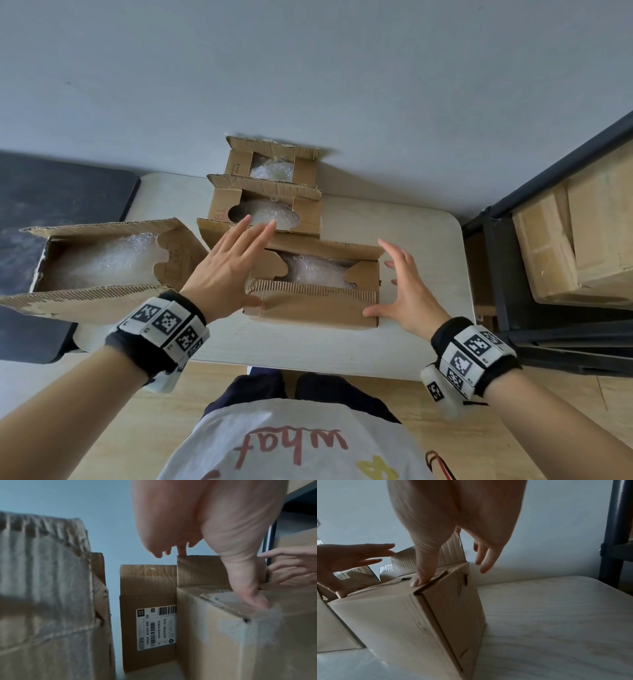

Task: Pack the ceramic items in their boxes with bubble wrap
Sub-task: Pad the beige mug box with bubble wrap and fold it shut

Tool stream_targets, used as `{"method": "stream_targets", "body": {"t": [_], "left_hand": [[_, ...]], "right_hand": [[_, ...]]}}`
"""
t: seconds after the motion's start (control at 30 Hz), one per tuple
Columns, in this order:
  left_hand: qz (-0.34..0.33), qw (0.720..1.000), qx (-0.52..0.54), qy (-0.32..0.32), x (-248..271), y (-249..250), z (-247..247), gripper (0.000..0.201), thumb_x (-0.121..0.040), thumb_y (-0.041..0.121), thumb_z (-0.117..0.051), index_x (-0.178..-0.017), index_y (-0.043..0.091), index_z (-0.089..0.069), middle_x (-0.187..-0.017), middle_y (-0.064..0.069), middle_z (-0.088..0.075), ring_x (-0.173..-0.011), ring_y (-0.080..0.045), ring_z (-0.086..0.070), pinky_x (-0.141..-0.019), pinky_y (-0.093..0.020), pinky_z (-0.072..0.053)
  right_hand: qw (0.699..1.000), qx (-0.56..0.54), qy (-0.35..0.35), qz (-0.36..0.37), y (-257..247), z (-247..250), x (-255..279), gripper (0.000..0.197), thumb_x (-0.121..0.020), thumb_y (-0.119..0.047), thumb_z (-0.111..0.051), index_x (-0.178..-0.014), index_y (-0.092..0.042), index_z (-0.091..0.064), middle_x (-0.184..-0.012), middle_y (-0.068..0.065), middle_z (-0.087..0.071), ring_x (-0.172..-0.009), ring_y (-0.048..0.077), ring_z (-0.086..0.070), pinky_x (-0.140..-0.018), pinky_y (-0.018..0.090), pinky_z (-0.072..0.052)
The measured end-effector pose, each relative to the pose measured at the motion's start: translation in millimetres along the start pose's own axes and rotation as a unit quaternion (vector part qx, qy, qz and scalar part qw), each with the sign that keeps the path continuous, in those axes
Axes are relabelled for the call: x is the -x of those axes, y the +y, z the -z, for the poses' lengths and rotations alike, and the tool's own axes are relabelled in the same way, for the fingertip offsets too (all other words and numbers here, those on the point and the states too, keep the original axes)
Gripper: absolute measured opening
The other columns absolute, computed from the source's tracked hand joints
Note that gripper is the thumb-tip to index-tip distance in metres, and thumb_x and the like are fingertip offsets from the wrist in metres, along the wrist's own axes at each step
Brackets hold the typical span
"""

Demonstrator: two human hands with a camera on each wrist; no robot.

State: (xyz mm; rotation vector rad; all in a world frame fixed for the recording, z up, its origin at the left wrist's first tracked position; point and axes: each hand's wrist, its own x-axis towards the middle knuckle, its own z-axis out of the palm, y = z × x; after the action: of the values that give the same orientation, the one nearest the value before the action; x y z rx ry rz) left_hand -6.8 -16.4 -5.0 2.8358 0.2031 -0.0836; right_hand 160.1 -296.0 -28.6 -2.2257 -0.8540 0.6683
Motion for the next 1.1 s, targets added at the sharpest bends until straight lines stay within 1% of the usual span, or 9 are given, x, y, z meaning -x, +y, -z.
{"method": "stream_targets", "body": {"t": [0.1,0.2,0.3,0.4,0.5,0.67,0.8,0.93,1.1], "left_hand": [[-0.006,1.0,0.004,-0.005,9.5,3.4,0.3,0.111,-0.054,0.034,-0.089,-0.146,0.012,-0.031,-0.143,-0.017,-0.041,-0.139,-0.035,-0.026,-0.111,-0.049,-0.026],[0.027,0.998,0.046,-0.029,23.3,3.2,-7.8,0.078,-0.073,0.032,-0.078,-0.142,0.02,-0.043,-0.153,-0.014,-0.026,-0.141,-0.032,-0.023,-0.105,-0.052,-0.04],[0.098,0.985,0.119,-0.071,34.4,1.7,-21.6,0.066,-0.089,0.036,-0.06,-0.146,0.033,-0.026,-0.158,-0.009,-0.012,-0.14,-0.03,-0.027,-0.111,-0.042,-0.031],[0.155,0.949,0.257,-0.097,37.2,1.5,-30.5,0.066,-0.093,0.028,-0.057,-0.141,0.043,-0.015,-0.148,-0.001,-0.04,-0.12,-0.02,-0.054,-0.1,-0.017,-0.04],[0.18,0.919,0.341,-0.079,37.4,3.3,-34.3,0.064,-0.092,0.018,-0.06,-0.138,0.045,-0.025,-0.14,0.006,-0.049,-0.112,-0.004,-0.055,-0.087,0.001,-0.035],[0.153,0.909,0.378,-0.09,34.5,28.4,-41.3,0.08,-0.084,0.014,-0.07,-0.139,0.048,-0.021,-0.145,0.012,-0.034,-0.117,0.0,-0.05,-0.091,-0.002,-0.038],[0.11,0.919,0.361,-0.112,8.9,65.9,-53.5,0.092,-0.083,0.011,-0.071,-0.143,0.042,-0.008,-0.148,0.011,-0.026,-0.125,-0.004,-0.044,-0.097,-0.007,-0.037],[0.078,0.931,0.342,-0.107,-31.8,107.4,-57.8,0.083,-0.087,0.009,-0.065,-0.148,0.033,-0.014,-0.153,0.0,-0.029,-0.125,-0.019,-0.051,-0.103,-0.029,-0.044],[0.079,0.956,0.26,-0.112,-94.1,124.6,-51.2,0.076,-0.09,0.019,-0.063,-0.15,0.029,-0.019,-0.153,-0.007,-0.032,-0.127,-0.024,-0.048,-0.106,-0.035,-0.04]], "right_hand": [[1.0,0.026,-0.006,0.014,1.6,-3.3,11.9,0.083,-0.07,-0.029,-0.08,-0.136,-0.039,-0.031,-0.15,-0.009,-0.015,-0.131,0.017,-0.035,-0.103,0.039,-0.042],[0.999,0.023,-0.026,-0.002,3.9,-7.0,20.4,0.06,-0.081,-0.033,-0.07,-0.133,-0.037,-0.04,-0.152,-0.008,-0.011,-0.133,0.021,-0.033,-0.104,0.036,-0.039],[0.998,0.001,-0.056,-0.02,5.8,-8.8,22.1,0.053,-0.087,-0.035,-0.062,-0.135,-0.04,-0.04,-0.155,-0.003,-0.011,-0.14,0.018,-0.024,-0.111,0.04,-0.033],[0.994,-0.058,-0.086,-0.035,5.7,-11.0,22.6,0.052,-0.09,-0.03,-0.06,-0.133,-0.046,-0.037,-0.152,-0.003,-0.03,-0.139,0.017,-0.031,-0.111,0.039,-0.035],[0.981,-0.161,-0.076,-0.079,4.1,-11.9,21.5,0.056,-0.087,-0.018,-0.065,-0.128,-0.048,-0.042,-0.146,-0.004,-0.041,-0.137,0.018,-0.036,-0.111,0.045,-0.035],[0.973,-0.198,-0.03,-0.113,15.1,-0.5,31.8,0.07,-0.082,-0.01,-0.071,-0.125,-0.054,-0.039,-0.135,-0.02,-0.044,-0.138,0.012,-0.031,-0.103,0.018,-0.039],[0.967,-0.195,0.021,-0.164,33.9,24.6,45.4,0.073,-0.076,-0.019,-0.077,-0.134,-0.044,-0.039,-0.144,-0.008,-0.043,-0.138,0.017,-0.032,-0.112,0.043,-0.033],[0.968,-0.143,0.085,-0.188,56.2,55.2,45.6,0.078,-0.073,-0.022,-0.08,-0.138,-0.039,-0.04,-0.148,-0.006,-0.039,-0.138,0.019,-0.03,-0.11,0.039,-0.027],[0.962,-0.143,0.124,-0.198,78.1,85.8,16.7,0.081,-0.069,-0.021,-0.084,-0.138,-0.034,-0.043,-0.144,-0.001,-0.045,-0.137,0.019,-0.034,-0.112,0.046,-0.03]]}}
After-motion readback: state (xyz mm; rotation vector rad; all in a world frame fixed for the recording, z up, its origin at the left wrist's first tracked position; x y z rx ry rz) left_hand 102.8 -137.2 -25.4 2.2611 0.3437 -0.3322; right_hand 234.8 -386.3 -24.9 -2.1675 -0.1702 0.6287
